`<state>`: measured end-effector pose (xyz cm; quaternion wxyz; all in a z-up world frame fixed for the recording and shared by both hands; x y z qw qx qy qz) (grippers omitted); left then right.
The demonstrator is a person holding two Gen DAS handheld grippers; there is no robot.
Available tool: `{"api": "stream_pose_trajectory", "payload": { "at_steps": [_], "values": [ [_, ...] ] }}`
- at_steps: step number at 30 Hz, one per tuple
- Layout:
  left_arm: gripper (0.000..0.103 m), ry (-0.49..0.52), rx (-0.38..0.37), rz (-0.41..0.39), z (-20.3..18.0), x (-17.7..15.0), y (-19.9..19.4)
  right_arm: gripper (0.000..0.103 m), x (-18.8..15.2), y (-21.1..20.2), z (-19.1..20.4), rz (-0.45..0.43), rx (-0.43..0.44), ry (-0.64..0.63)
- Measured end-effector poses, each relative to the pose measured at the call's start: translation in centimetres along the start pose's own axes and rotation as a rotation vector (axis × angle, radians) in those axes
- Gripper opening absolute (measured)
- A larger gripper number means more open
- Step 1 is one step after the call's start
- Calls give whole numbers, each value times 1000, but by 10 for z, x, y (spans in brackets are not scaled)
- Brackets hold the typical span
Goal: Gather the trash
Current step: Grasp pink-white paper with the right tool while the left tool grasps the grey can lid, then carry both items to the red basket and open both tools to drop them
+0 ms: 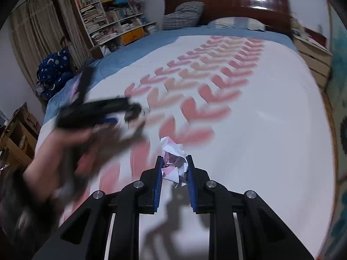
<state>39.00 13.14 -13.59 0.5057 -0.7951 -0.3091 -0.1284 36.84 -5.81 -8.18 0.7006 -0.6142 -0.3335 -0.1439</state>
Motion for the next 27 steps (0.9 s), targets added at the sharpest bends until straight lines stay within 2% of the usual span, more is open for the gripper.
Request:
{"api": "stream_pose_trajectory", "payload": {
  "at_steps": [4, 5, 6, 9, 13, 16, 19, 23, 27],
  "values": [
    [85, 68, 78, 4, -11, 0, 11, 22, -59, -37, -5, -3, -75, -144],
    [75, 95, 105, 12, -15, -1, 14, 22, -69, -44, -7, 1, -78, -155],
    [69, 119, 116, 16, -19, -2, 15, 22, -82, -52, -11, 10, -72, -149],
    [67, 147, 32, 18, -26, -2, 13, 22, -103, -76, -23, 16, -88, -117],
    [65, 117, 5, 0, -28, -8, 4, 22, -117, -104, -47, 14, -100, -40],
    [65, 127, 15, -13, -43, -21, -12, 22, -126, -126, -61, 4, -107, -25],
    [65, 210, 4, -31, -83, -41, -39, 22, -137, -158, -82, -23, -128, -23],
    [65, 371, -67, -89, -162, -83, -90, 22, -150, -210, -128, -80, -194, 11],
    [66, 533, -168, -96, -250, -147, -122, 22, -179, -274, -197, -149, -296, 93]
  ]
}}
Point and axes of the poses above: each gripper's, at about its wrist camera, not at the fingertips, and y roughly the way its jaws point, z to its left, x to its top, the point moved 1 cm from there along y, roughly the way its jaws point, and after that the axes turned 13 degrees about -x, right-handed, at the moved point
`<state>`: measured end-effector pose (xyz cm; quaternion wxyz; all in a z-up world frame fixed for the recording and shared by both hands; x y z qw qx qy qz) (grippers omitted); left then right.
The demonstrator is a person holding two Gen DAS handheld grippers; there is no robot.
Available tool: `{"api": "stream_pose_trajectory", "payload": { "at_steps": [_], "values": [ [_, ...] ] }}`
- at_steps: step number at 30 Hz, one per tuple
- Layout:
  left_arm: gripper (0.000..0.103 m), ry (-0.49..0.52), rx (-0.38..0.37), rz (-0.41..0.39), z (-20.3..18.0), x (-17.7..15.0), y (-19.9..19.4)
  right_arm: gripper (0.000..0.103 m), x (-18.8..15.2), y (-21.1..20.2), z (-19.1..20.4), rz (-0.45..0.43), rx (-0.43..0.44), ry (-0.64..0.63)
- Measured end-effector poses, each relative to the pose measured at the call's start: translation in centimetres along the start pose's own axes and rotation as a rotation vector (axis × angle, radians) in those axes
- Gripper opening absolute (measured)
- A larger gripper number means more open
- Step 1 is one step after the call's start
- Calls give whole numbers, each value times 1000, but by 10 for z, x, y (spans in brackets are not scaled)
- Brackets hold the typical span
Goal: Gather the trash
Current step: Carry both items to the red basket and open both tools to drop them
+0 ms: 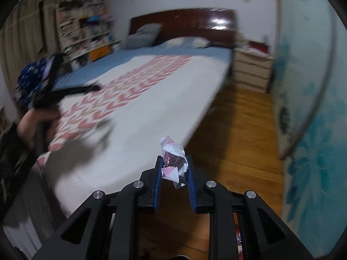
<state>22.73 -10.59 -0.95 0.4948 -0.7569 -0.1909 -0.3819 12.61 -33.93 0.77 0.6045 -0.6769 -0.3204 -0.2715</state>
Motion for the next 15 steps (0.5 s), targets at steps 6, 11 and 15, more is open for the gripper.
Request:
{"api": "stream_pose_trajectory", "payload": {
  "at_steps": [6, 11, 15],
  "values": [
    [66, 197, -210, 57, -160, -22, 9, 22, -56, -38, -120, -14, -177, 178],
    [67, 278, -381, 85, -265, -36, 30, 23, -111, -57, -188, 15, -239, 329],
    [67, 303, -444, 175, -320, -55, 70, 24, -160, -42, -227, 64, -247, 387]
  ]
}}
Point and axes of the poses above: each gripper's, at about its wrist camera, not at the fingertips, and y roughly the way its jaws point, z to its left, x to its top, the point moved 1 cm from there along y, roughly the way its jaws point, and after that the axes turned 13 degrees about -x, right-handed, at the moved point
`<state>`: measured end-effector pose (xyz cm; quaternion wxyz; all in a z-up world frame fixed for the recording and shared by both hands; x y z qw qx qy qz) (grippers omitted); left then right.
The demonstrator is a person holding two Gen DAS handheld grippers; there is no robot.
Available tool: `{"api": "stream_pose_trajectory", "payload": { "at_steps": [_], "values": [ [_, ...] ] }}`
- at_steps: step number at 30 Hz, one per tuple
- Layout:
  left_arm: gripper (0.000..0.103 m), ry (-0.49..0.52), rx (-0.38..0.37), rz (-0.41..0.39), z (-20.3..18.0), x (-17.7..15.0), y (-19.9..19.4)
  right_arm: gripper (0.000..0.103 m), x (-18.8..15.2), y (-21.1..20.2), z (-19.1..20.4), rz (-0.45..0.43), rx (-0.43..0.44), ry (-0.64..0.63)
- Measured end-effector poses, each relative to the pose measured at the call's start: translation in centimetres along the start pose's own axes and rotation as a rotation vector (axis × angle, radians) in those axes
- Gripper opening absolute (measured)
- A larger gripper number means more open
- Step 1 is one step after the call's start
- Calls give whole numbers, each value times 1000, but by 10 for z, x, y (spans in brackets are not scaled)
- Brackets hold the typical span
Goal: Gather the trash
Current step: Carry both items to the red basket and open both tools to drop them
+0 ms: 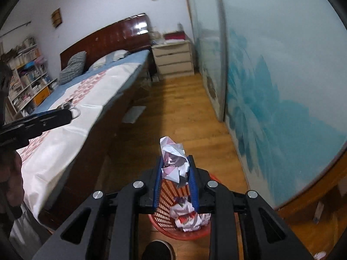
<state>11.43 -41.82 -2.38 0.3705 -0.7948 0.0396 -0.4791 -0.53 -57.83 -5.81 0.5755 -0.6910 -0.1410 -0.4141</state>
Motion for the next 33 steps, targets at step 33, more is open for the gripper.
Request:
{"api": "stream_pose_trajectory", "payload": {
  "at_steps": [33],
  "values": [
    [70, -127, 76, 286, 23, -43, 137, 56, -21, 184, -26, 411, 18, 340]
  ]
}}
Point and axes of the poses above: each gripper's, at about its wrist camera, not at the fingertips, and y roughly the way its jaws point, z to its left, x to its top, the point moved 1 cm from there along y, roughly the way its jaws point, and after that the axes turned 13 degrees about -x, right-handed, at the moved point
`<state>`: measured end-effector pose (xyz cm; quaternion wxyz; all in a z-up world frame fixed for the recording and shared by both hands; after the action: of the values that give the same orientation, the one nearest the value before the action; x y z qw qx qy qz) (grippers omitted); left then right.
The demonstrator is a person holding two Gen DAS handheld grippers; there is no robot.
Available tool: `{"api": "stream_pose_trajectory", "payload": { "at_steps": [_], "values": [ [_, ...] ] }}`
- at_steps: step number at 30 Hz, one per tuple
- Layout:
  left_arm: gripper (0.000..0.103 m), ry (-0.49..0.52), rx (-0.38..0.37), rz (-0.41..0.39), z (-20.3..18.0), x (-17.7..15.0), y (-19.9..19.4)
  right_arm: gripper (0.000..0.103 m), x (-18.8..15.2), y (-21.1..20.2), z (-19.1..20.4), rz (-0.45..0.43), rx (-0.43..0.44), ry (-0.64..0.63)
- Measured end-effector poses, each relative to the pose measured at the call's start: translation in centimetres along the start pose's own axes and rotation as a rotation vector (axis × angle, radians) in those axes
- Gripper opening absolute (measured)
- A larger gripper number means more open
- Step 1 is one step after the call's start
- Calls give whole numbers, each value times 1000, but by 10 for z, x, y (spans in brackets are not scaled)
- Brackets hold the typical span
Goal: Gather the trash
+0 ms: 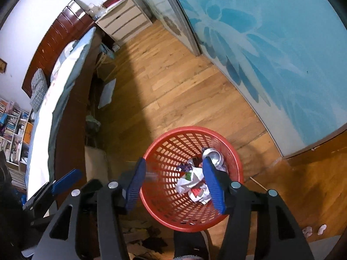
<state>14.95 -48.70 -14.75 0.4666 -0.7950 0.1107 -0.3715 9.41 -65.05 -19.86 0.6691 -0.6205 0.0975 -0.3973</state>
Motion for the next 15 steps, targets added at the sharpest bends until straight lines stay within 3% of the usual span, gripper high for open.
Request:
{"api": "stream_pose_trajectory", "payload": {
  "at_steps": [7, 13, 15],
  "values": [
    [82, 18, 73, -113, 14, -15, -90, 61, -3, -35, 36, -86, 71, -76],
    [87, -48, 195, -265, 54, -55, -212, 66, -23, -100, 90, -235, 122, -207],
    [88, -89, 237, -326, 70, -76, -261, 75, -35, -127, 113, -291, 159, -259]
  ]
}}
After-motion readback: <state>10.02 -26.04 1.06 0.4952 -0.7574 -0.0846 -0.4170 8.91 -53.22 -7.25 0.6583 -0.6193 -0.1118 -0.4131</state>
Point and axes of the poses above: each gripper's, at about its wrist camera, not at the fingertips, and y roughly the way its jaws point, z to its left, x to its top, the point moved 1 cm from there along y, roughly the way its jaws point, and after that the axes turned 13 degrees about -x, right-handed, at the moved point
